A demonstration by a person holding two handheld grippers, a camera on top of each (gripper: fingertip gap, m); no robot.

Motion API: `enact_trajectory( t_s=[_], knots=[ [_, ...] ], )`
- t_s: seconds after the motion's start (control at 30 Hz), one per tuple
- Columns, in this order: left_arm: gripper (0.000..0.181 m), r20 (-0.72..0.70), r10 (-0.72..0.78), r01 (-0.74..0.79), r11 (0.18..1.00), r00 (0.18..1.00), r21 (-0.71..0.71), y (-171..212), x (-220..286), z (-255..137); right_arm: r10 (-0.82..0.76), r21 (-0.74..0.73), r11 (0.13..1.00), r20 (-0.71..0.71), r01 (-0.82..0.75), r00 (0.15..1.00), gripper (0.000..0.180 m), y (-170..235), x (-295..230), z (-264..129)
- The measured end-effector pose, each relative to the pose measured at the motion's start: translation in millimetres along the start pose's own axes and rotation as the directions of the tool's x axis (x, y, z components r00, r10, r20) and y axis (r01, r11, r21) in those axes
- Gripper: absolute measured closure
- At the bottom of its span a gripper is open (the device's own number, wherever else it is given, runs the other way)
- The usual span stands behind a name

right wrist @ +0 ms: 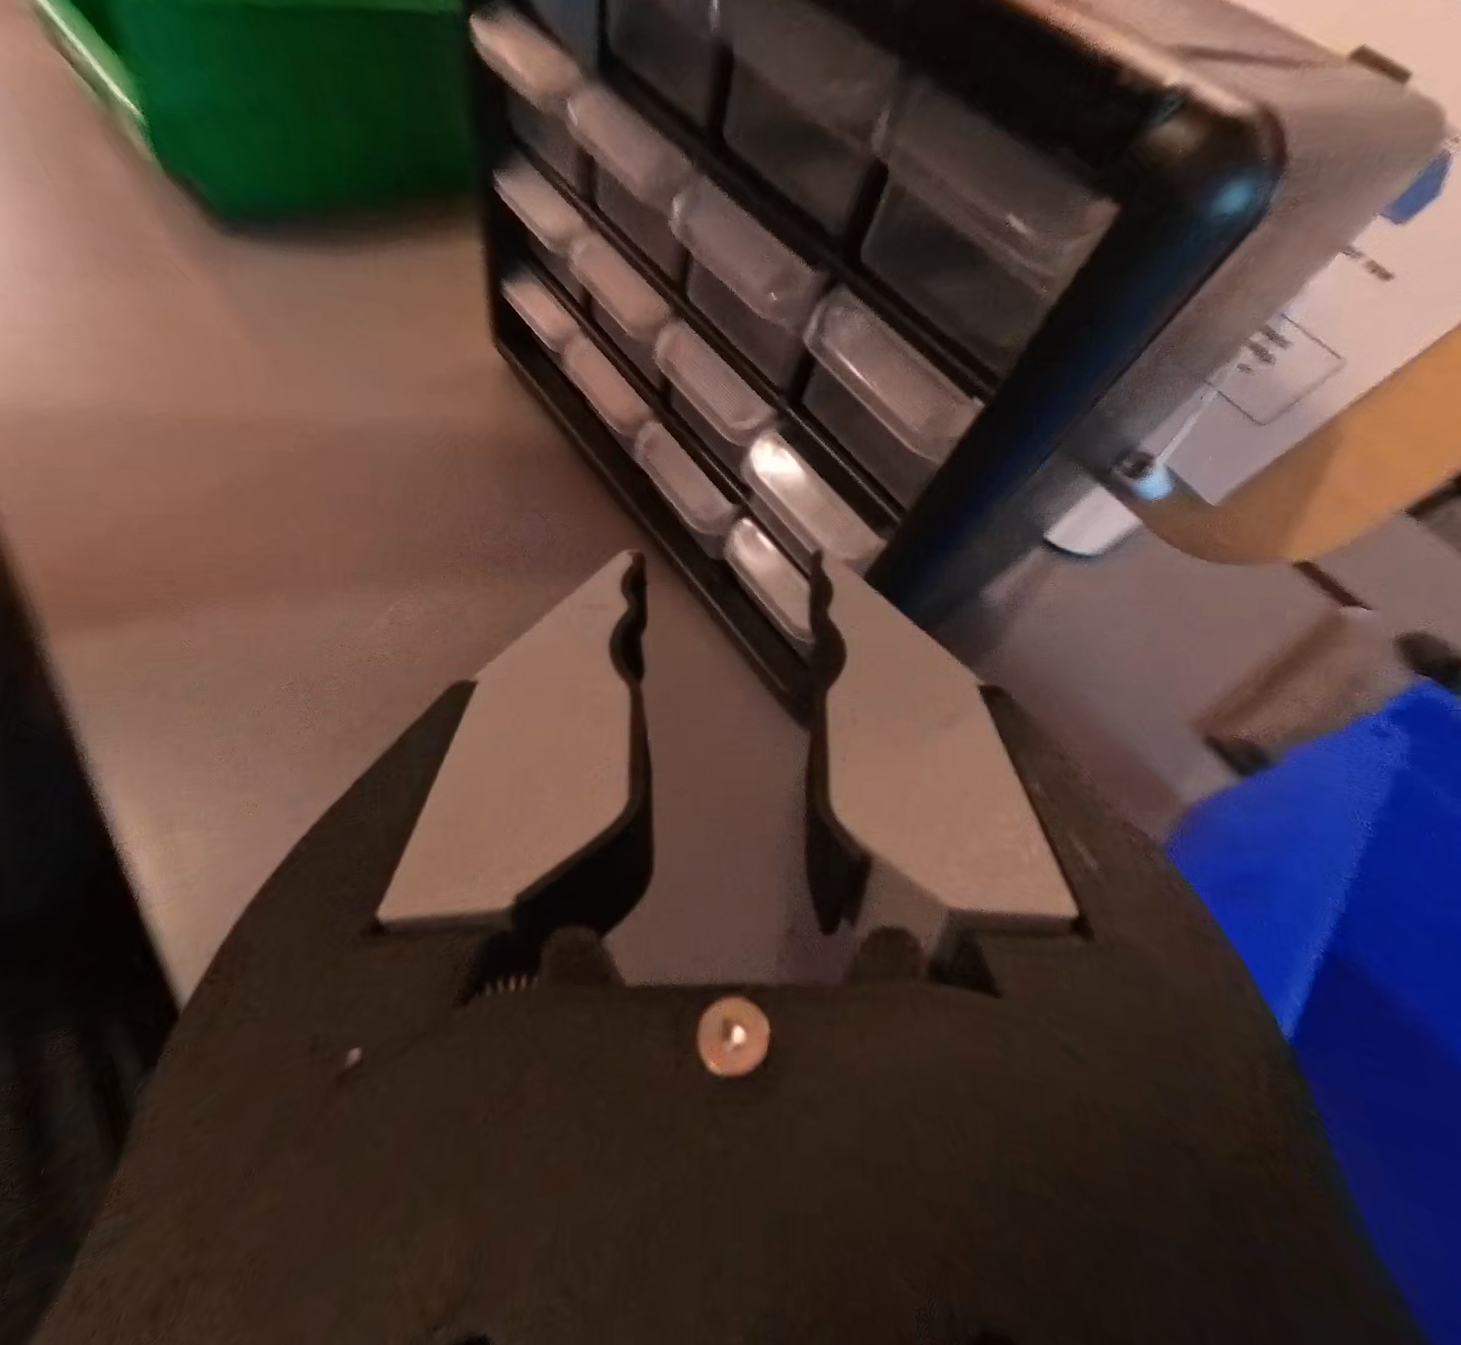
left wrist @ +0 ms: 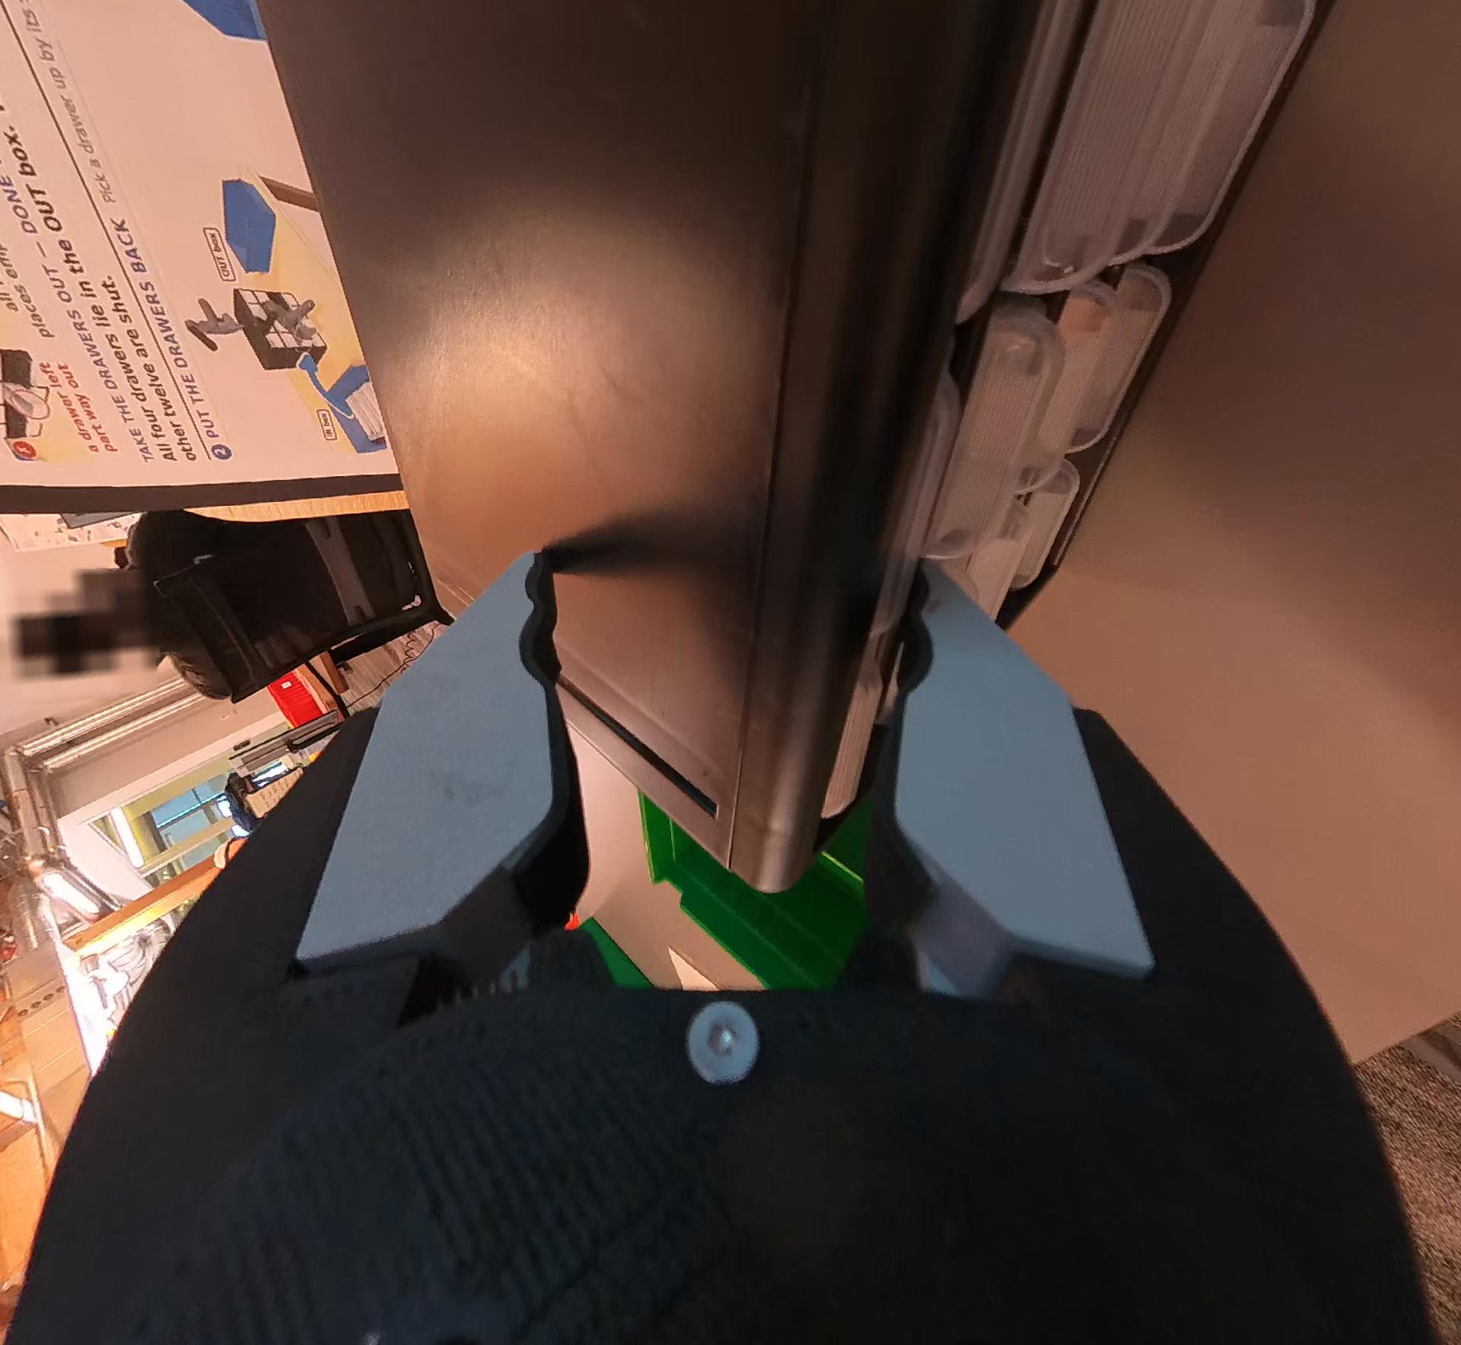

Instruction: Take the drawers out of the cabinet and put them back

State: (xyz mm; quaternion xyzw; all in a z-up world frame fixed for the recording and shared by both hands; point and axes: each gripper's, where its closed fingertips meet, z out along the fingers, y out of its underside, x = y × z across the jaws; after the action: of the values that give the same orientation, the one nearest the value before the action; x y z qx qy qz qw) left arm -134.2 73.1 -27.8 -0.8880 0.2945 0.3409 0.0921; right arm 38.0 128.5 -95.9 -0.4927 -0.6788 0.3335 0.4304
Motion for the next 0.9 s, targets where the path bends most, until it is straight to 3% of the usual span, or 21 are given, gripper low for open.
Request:
enact_trajectory(
  t_s=[0.17,0.37,0.57,0.67,0.83,0.9],
  knots=[
    [0.094,0.001,-0.007,0.007,1.000,1.000,0.017,0,0,0,-0.208,-0.101,0.975,-0.122,0.196,0.971,0.142,1,2,23],
    [0.094,0.001,-0.009,0.009,1.000,1.000,0.028,0,0,0,-0.477,-0.195,0.876,-0.225,0.440,0.850,0.143,-6,4,39],
    [0.094,0.001,-0.002,0.002,1.000,1.000,0.007,0,0,0,-0.567,-0.269,0.807,-0.102,0.526,0.817,0.139,1,4,54],
    [0.094,0.001,-0.003,0.003,1.000,1.000,0.005,0,0,0,-0.635,-0.303,0.747,-0.057,0.592,0.771,0.155,-2,8,54],
    [0.094,0.001,-0.011,0.011,1.000,1.000,0.029,-1,0,0,-0.531,-0.293,0.793,0.099,0.535,0.842,0.139,3,-3,47],
    [0.094,0.001,-0.012,0.012,0.999,1.000,0.038,-1,0,0,-0.544,-0.296,0.781,0.111,0.550,0.832,0.150,0,-4,42]
  ],
)
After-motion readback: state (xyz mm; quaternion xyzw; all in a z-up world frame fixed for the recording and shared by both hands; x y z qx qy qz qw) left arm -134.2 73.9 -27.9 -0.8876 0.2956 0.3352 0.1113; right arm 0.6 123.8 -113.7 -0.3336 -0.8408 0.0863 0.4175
